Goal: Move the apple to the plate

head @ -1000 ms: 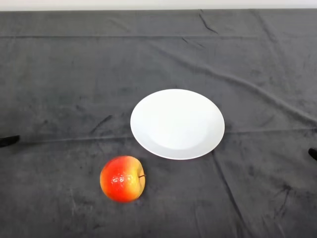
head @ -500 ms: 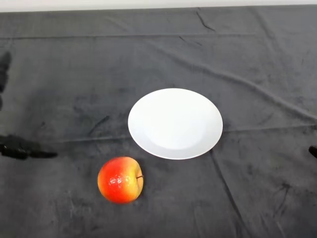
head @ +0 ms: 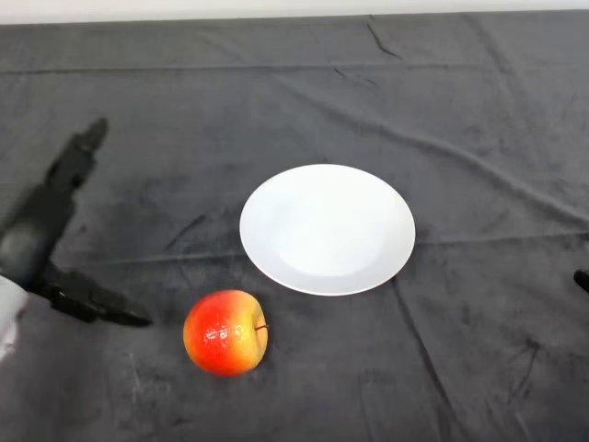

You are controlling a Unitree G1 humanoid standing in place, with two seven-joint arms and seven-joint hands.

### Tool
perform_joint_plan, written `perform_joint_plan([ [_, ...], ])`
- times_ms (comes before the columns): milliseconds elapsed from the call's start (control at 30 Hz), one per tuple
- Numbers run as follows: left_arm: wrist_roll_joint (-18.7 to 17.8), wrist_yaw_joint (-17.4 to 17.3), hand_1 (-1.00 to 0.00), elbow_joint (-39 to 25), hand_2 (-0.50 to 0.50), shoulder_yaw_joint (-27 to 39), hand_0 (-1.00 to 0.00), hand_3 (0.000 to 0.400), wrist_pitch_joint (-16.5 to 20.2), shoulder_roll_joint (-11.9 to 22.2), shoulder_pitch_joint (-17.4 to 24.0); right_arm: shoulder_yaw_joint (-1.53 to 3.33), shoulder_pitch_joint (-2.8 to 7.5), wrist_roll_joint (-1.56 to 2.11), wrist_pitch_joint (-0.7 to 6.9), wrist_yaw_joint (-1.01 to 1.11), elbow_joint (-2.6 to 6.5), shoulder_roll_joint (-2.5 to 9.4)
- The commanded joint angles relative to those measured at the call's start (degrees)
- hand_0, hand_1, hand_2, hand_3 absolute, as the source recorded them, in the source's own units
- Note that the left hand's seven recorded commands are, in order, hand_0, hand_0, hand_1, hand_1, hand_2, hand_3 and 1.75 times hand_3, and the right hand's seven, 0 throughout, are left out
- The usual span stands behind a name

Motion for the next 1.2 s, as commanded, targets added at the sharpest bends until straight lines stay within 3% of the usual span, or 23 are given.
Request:
perform_joint_plan([
  [33, 0.9, -1.2, 0.00, -3.9, 0.00, -1.2, 0.00, 0.000, 0.8, 0.5, 1.0, -0.97, 3.59, 0.23, 3.69, -0.33, 2.35, 2.35],
  [433, 3.1, -3.6, 0.00, -3.5, 0.00, -5.8, 0.00, 0.000, 3.6, -1.8, -1.5, -0.99, 3.69, 0.19, 3.86, -0.39, 2.11, 2.36],
  [933, 4.1, -1.1, 0.00, 0.2, 0.00, -9.7, 0.00, 0.000, 2.0, -6.5, -4.8, -1.00, 3.74, 0.17, 3.94, -0.42, 1.98, 2.37],
  [967, 4.1, -0.9, 0.00, 0.5, -0.07, -9.8, -0.13, 0.053, 1.7, -6.7, -5.0, -1.00, 3.74, 0.17, 3.94, -0.42, 1.97, 2.37],
  [1000, 4.0, -0.8, 0.00, 0.9, -0.28, -9.9, -0.56, 0.224, 1.3, -6.8, -5.2, -1.00, 3.74, 0.17, 3.95, -0.42, 1.97, 2.37],
  [1033, 3.9, -0.6, -0.54, 1.2, -0.23, -9.9, -1.00, 0.400, 1.0, -6.9, -5.5, -1.00, 3.74, 0.17, 3.95, -0.42, 1.96, 2.37],
  [1067, 3.9, -0.5, -0.87, 1.5, -0.07, -9.8, -1.00, 0.400, 0.7, -6.9, -5.8, -1.00, 3.75, 0.17, 3.95, -0.42, 1.96, 2.37],
  [1100, 3.8, -0.3, -1.00, 1.7, 0.00, -9.8, -1.00, 0.400, 0.3, -6.9, -5.9, -1.00, 3.75, 0.17, 3.96, -0.43, 1.95, 2.37],
  [1200, 3.6, 0.3, -1.00, 2.3, 0.00, -9.5, -1.00, 0.400, -0.9, -6.8, -6.5, -1.00, 3.75, 0.17, 3.96, -0.43, 1.94, 2.37],
])
